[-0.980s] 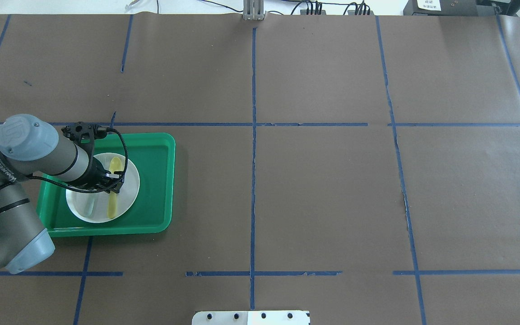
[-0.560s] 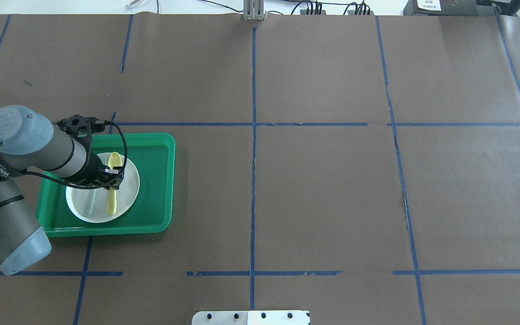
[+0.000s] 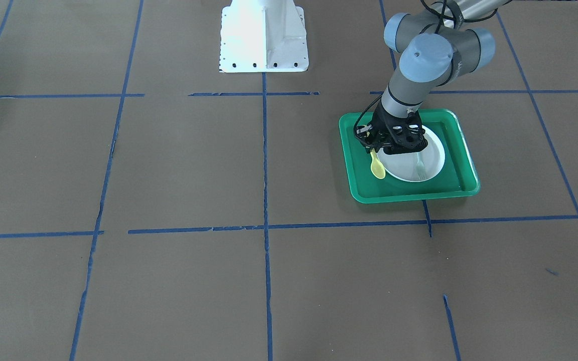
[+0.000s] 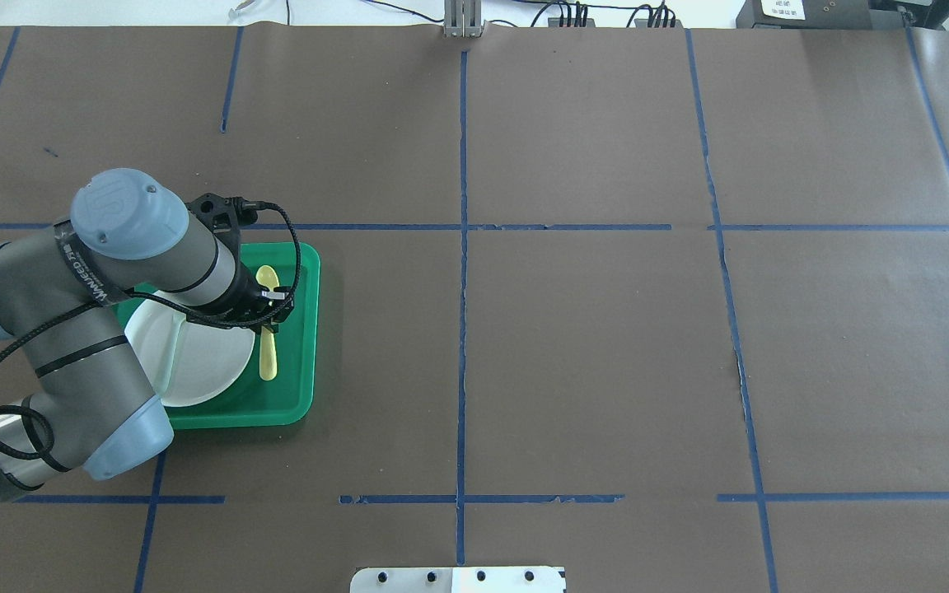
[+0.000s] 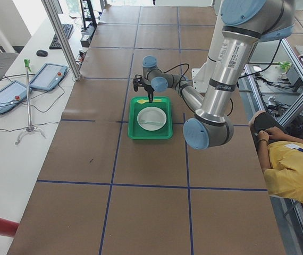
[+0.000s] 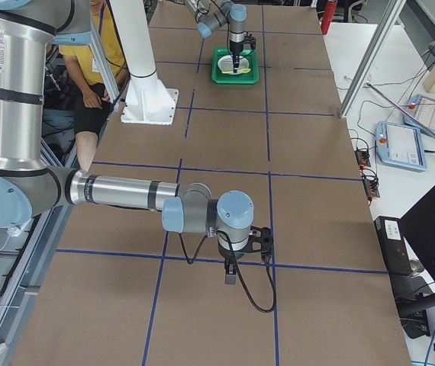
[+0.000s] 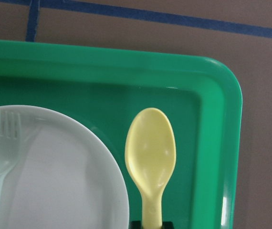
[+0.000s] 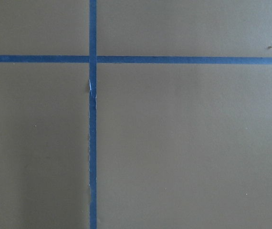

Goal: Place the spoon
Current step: 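Carry the spoon off the plate and lower it onto the tray, then open the left gripper and lift it away from the tray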

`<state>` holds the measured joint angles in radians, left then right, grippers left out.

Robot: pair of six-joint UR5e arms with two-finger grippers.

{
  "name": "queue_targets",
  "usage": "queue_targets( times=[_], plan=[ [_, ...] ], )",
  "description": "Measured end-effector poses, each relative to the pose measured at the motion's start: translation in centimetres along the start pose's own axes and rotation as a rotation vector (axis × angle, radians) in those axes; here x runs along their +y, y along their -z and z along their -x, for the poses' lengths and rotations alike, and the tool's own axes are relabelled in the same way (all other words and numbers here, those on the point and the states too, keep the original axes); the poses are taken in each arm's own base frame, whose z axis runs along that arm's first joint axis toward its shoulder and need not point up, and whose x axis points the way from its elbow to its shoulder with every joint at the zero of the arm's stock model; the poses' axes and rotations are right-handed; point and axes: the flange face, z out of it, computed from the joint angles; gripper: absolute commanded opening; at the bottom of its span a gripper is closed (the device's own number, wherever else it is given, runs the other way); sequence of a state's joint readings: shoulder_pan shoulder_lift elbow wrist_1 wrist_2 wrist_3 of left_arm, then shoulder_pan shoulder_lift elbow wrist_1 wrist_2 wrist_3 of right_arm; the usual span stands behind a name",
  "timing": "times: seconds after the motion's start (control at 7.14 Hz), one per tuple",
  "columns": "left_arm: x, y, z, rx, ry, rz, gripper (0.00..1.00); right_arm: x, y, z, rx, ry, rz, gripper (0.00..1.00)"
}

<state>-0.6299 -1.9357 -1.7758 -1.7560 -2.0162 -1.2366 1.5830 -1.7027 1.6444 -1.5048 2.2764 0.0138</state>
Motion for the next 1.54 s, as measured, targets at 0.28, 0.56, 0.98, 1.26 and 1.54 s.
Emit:
queue_targets(
  times=[0.28,0.56,0.98,1.26,1.54],
  plan=[
    [0.1,-1.1,-0.2,-0.008,-0.011,0.002,0.99,0.0,0.0,0.0,0.0,0.0,0.0,1.0],
    [0.1,-1.0,-0.2,-0.01,-0.016,-0.016,0.99,0.0,0.0,0.0,0.0,0.0,0.0,1.0],
    [-1.1,4.3,1.8,0.033,-0.036,-0.076,0.99,0.0,0.0,0.0,0.0,0.0,0.0,1.0],
    [-6.1,12.3,10.9,-0.027,-0.127,-0.186,1.0,0.0,0.0,0.0,0.0,0.0,0.0,1.0],
    [-10.5,18.9,26.2,-0.161,-0.272,-0.204,1.0,0.0,0.0,0.0,0.0,0.0,-0.001,1.0]
  ],
)
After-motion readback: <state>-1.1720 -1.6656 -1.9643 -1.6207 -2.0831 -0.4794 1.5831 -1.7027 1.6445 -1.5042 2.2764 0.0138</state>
